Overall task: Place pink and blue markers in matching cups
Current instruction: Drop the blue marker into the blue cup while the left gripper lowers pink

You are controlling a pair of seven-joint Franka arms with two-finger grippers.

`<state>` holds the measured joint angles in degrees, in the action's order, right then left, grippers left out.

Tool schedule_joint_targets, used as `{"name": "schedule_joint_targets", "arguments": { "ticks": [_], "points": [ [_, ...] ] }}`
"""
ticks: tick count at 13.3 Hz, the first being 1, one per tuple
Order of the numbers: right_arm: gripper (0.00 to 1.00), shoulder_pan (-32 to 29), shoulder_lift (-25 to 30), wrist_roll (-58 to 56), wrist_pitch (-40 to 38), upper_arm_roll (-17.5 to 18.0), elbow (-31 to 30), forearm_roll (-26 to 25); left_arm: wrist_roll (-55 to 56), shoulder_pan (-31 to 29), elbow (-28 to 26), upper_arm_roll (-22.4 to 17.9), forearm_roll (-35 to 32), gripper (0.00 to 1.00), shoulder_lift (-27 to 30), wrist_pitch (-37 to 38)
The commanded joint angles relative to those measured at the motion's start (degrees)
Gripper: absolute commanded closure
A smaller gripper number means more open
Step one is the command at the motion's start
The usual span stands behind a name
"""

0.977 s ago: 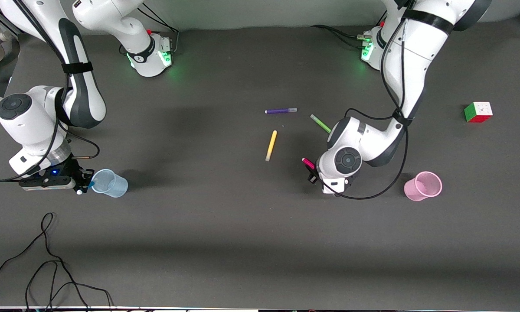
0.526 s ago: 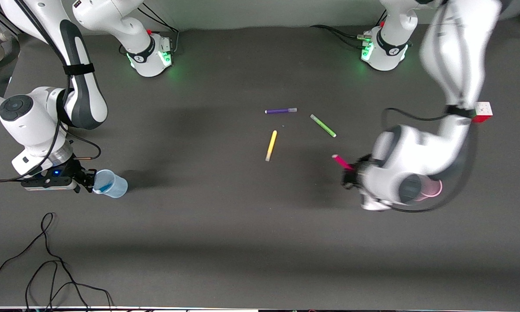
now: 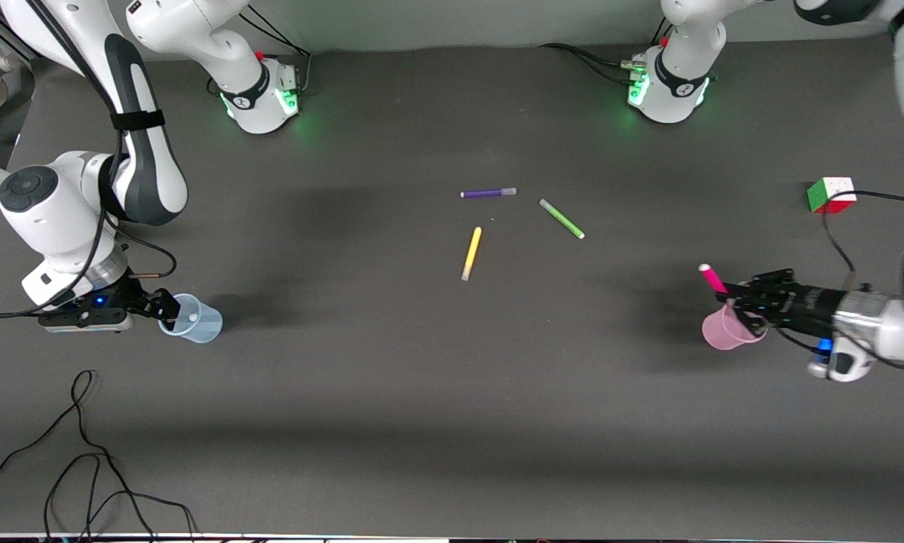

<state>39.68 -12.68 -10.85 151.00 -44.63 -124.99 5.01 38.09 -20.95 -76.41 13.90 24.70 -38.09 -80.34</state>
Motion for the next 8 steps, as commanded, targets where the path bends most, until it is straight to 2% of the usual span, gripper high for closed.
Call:
{"name": "schedule_joint_targets", "arguments": {
  "ticks": [1,5,8],
  "points": [
    [0.00,0.40,2.82,-0.40,-7.89,0.07,3.16,1.14,-3.80,-2.50,5.92,0.95,3.06,1.00,-5.40,2.73],
    [0.00,0.40,4.50,-0.14,-22.11,0.07,10.88,1.14,-7.77,-7.26,6.19,0.86,10.09,1.00,-10.42,3.08],
    [0.00,0.40,5.29,-0.32,-35.99,0.16,20.02,1.05,-8.21,-8.84,6.10,0.86,10.45,1.00,-11.83,3.69]
  ]
}}
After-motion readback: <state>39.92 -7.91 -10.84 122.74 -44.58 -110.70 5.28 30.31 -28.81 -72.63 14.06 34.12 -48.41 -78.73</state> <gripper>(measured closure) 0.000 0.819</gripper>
